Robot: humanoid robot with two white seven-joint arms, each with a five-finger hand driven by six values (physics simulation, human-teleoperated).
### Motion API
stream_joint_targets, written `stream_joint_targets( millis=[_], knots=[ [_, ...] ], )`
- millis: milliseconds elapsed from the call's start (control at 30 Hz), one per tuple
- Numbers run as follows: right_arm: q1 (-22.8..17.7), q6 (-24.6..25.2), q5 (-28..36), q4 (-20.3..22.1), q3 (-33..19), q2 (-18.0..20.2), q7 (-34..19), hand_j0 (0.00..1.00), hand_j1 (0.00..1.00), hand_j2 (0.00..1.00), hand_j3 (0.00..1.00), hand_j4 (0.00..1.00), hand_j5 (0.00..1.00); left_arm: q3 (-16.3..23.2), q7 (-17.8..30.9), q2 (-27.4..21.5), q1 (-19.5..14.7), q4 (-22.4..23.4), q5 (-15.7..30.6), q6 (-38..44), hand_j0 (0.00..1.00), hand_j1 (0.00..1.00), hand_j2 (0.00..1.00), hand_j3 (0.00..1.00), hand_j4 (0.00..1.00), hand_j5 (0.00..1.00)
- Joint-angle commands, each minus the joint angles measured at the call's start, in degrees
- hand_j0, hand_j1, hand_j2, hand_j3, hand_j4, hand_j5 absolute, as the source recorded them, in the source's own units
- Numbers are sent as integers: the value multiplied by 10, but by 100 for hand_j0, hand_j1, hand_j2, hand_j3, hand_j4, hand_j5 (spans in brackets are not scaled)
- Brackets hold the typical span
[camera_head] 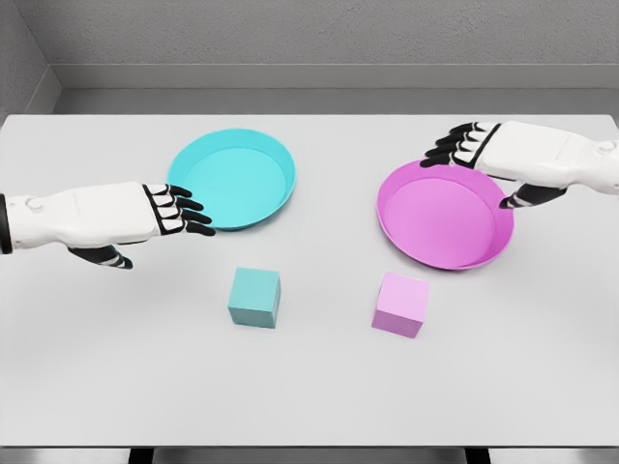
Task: Place the blocks in the corresponding plates according to their colors
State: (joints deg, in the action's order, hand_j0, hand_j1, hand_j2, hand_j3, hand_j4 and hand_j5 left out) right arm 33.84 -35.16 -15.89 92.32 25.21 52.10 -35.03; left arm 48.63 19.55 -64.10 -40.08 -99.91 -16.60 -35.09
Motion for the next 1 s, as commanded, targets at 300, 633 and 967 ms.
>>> stream_joint_targets(
  millis=[300,633,967],
  knots=[
    [-20,2,-1,-13,-60,2,0,100,100,100,100,100,100,2,88,71,-11,-6,-46,1,100,100,100,100,100,100],
    [-4,2,-50,62,95,-2,0,100,100,100,100,100,100,6,133,148,-20,-11,-65,1,100,100,100,100,100,100],
    [3,2,-49,84,162,-5,0,100,100,100,100,100,100,33,135,176,-23,-10,-107,1,100,100,100,100,100,100]
  ],
)
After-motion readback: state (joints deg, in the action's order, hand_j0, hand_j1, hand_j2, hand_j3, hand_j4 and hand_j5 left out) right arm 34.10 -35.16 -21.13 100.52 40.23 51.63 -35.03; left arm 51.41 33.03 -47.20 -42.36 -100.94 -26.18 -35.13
